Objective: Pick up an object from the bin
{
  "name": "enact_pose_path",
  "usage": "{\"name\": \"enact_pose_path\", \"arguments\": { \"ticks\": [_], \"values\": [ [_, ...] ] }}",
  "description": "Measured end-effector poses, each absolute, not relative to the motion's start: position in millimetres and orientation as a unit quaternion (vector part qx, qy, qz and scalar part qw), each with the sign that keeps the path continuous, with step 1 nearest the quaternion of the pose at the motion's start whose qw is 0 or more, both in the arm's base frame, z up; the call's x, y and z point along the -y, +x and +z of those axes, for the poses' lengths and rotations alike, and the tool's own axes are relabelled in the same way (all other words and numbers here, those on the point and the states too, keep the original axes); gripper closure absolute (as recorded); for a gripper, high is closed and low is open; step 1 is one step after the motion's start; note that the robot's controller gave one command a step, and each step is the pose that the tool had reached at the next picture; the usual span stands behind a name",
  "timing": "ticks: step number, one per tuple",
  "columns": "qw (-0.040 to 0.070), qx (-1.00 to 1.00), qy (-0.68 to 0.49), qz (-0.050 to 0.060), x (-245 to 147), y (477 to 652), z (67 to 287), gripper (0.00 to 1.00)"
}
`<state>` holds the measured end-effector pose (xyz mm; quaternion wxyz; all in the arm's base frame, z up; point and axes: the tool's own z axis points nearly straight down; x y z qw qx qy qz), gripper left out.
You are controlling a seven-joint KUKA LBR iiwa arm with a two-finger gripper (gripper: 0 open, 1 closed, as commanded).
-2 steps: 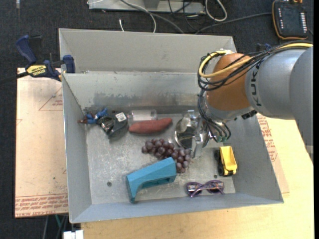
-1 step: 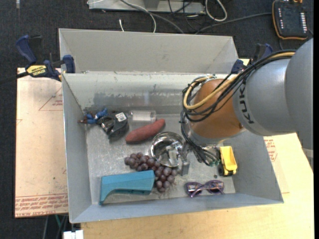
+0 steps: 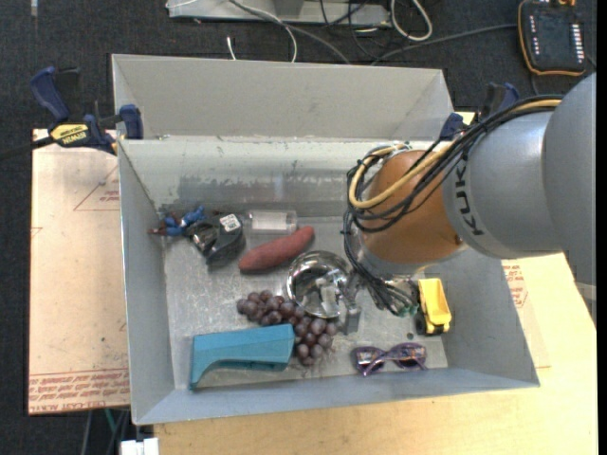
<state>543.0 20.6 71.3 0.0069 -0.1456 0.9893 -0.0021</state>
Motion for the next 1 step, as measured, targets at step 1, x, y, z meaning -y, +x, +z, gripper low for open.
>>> {"name": "enact_pose_path", "arguments": {
  "ticks": [1],
  "values": [
    [0.007, -0.989, -0.146, -0.002, -20.7, 543.0, 71.3, 1.0]
  ]
}}
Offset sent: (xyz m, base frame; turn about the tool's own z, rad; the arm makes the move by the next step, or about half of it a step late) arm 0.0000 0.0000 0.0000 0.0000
